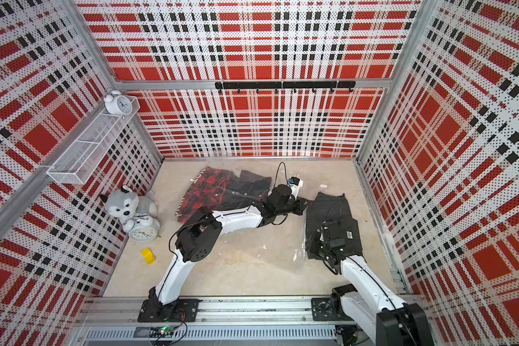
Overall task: Place the folded shirt into the vacuum bag
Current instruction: Place the shirt in the vacuum bag.
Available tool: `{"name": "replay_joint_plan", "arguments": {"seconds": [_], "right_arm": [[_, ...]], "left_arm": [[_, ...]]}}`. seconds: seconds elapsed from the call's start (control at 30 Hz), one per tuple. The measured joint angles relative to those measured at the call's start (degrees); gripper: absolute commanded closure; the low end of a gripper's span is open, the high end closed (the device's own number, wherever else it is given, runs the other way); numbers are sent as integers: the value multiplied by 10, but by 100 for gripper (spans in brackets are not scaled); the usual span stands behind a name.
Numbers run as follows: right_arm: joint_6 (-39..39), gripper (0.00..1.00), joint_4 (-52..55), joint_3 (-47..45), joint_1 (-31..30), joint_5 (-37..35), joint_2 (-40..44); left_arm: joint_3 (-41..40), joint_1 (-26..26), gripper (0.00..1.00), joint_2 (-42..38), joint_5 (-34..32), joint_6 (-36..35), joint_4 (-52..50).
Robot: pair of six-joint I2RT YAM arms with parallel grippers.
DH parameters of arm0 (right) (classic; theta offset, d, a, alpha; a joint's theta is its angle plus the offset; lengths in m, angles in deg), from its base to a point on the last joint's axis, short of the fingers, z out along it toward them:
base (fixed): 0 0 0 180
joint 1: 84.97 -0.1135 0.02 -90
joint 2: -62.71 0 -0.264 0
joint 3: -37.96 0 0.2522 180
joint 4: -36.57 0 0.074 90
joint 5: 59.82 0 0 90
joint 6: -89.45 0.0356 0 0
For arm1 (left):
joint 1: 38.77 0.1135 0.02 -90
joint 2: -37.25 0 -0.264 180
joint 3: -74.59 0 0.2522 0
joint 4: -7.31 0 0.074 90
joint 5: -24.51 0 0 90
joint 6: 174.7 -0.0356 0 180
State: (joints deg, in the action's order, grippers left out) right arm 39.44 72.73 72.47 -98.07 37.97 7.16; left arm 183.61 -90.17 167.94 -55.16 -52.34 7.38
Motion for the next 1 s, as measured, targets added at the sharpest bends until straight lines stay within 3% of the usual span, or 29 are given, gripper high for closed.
{"name": "replay_joint_plan", "arguments": {"seconds": [0.17, 0.27, 0.5, 0.77, 1.0], "right_arm": [[5, 49, -16, 6, -18, -26, -31], [9, 71, -40, 6, -20, -34, -53], [11, 98, -52, 7, -22, -42, -62], [10, 100, -37, 13, -22, 2, 30], [21, 100, -83, 26, -22, 83, 20]], "left_arm": [[0, 0, 100, 2, 2, -1, -4], [0, 0, 100, 2, 3, -2, -4], [-1, 1, 100, 1, 9, -2, -3], [-12, 2, 100, -3, 17, -2, 4], [-38, 3, 100, -26, 28, 9, 16]]}}
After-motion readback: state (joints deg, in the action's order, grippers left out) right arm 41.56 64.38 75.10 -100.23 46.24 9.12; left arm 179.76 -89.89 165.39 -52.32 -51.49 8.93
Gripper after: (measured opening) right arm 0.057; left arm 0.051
